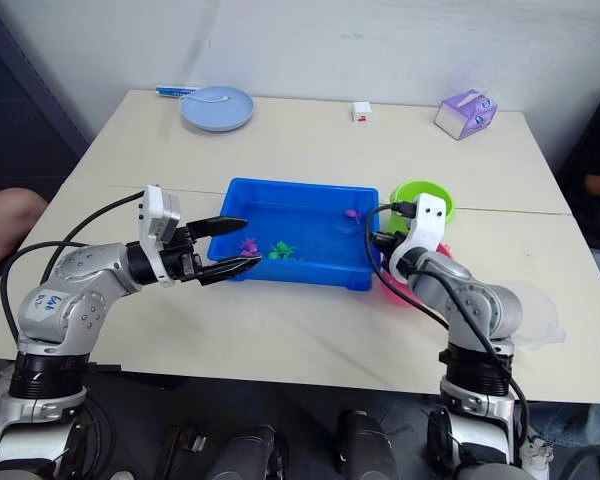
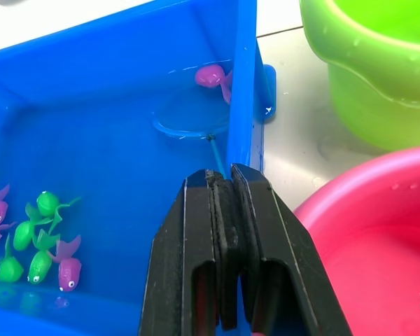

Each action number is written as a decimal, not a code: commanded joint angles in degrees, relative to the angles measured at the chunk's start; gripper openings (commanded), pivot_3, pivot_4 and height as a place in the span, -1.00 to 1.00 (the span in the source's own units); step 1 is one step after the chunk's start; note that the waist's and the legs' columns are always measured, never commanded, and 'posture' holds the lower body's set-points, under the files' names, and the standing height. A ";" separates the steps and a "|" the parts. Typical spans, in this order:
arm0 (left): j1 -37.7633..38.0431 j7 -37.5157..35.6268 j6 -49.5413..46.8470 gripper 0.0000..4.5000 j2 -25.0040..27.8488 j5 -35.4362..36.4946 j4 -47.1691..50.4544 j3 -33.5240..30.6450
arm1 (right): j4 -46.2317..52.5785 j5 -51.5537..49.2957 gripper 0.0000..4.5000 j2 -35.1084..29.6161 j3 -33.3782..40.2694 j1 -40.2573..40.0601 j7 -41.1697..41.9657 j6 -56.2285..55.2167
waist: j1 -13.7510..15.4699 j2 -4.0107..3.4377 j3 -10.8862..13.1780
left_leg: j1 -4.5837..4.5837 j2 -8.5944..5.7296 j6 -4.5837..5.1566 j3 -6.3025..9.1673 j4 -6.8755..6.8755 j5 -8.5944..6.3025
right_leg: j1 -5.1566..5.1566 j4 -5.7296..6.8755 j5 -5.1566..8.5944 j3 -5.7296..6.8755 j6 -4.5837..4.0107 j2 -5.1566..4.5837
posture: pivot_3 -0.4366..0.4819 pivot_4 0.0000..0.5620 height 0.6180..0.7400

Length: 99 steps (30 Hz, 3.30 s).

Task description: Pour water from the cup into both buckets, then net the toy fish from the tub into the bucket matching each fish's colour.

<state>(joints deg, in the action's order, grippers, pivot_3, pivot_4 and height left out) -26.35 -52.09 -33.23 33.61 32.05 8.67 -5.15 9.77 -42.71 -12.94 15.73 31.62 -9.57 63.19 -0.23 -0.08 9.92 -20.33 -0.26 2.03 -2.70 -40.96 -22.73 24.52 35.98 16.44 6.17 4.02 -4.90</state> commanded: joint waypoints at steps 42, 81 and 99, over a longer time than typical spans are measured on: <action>-3.37 1.09 4.15 1.00 -1.07 -1.47 -1.23 1.15 | 1.70 11.50 -0.66 3.73 3.08 4.54 8.63 7.35 | -0.03 -0.14 0.08 | -0.03 0.00 -0.02 0.04 0.04 0.01 | 0.04 -0.03 0.00 0.02 0.00 0.00 | -0.05 -0.47 1.00; -13.13 -11.30 2.51 1.00 -3.47 -0.89 -11.22 7.28 | 42.95 4.22 -0.66 -17.15 5.85 -24.90 30.08 -6.71 | 1.22 -0.16 0.10 | -0.07 0.00 -0.05 0.11 0.07 0.02 | 0.01 -0.12 0.00 0.08 0.00 0.01 | -0.05 -0.47 1.00; -24.03 -22.92 9.43 1.00 -14.69 -5.13 -26.93 14.23 | 50.23 21.21 -0.66 -34.50 21.28 -71.31 21.88 -42.75 | 1.62 -0.16 0.10 | 0.17 0.11 -0.08 -0.20 0.09 0.03 | -0.06 -0.05 0.00 -0.29 0.01 0.28 | -0.05 -0.47 1.00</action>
<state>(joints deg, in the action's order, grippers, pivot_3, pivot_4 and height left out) -49.10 -74.25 -25.00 19.13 27.08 -17.79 9.58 55.01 -29.66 -45.44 37.51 -37.78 11.55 24.78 1.39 -0.23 10.02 -20.17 -0.15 1.95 -2.90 -40.87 -22.69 24.45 35.91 16.44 5.88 4.03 -4.62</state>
